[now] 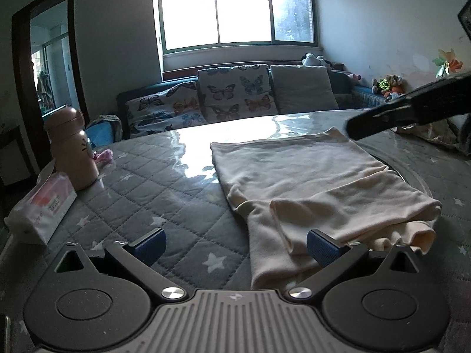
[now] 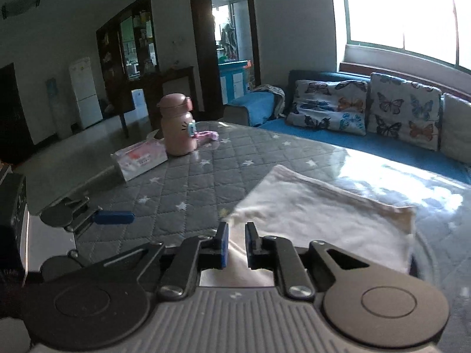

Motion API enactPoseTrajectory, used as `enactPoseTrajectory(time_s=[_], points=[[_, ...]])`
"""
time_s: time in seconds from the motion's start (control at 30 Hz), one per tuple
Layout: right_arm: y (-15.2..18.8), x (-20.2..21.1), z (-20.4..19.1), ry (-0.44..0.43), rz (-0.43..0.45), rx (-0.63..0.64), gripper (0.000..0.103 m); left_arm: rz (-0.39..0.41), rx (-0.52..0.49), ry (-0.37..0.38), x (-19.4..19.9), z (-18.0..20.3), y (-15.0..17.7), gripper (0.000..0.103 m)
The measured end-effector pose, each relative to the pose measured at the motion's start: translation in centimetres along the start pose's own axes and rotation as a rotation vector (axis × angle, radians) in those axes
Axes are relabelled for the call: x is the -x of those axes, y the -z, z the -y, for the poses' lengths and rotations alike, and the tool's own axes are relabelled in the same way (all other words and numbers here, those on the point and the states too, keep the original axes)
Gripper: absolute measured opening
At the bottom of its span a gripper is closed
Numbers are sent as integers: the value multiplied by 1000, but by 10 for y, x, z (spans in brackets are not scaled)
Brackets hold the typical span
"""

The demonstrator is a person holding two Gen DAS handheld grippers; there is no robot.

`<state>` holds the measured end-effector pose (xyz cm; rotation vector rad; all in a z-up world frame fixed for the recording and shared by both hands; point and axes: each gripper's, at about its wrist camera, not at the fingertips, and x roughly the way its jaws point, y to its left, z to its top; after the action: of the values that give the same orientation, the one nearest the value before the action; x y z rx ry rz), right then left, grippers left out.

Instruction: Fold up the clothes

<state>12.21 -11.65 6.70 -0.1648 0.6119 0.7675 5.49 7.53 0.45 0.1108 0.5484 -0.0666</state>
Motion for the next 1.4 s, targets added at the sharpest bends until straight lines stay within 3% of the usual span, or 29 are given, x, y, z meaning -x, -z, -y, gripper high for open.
enactPoseTrajectory(time_s=[0.07, 0.23, 0.43, 0.6, 0.7, 0.93, 1.1, 1.23, 1.4], points=[[4, 8, 7, 15, -10, 7, 15, 2, -10, 3, -3, 6, -4, 103], [37, 10, 35, 95, -127, 13, 17, -6, -26, -3, -16, 18, -15, 103], [56, 13, 51, 103, -157, -17, 17, -64, -22, -43, -41, 25, -17, 103], [72, 16, 64, 110, -181, -43, 17, -117, -85, -112, -52, 23, -8, 103], [81, 17, 71, 114, -195, -58, 17, -95, -70, -128, -49, 20, -15, 103], [67, -6, 88, 124, -155, -103, 17, -63, -77, -90, -65, 28, -36, 103], [77, -18, 100, 139, -179, -128, 16, -107, -104, -153, -86, 22, -26, 103], [72, -10, 100, 154, -165, -116, 16, -91, -72, -137, -81, 16, -30, 103], [71, -22, 103, 146, -166, -129, 16, -101, -134, -150, -88, 26, -29, 103]])
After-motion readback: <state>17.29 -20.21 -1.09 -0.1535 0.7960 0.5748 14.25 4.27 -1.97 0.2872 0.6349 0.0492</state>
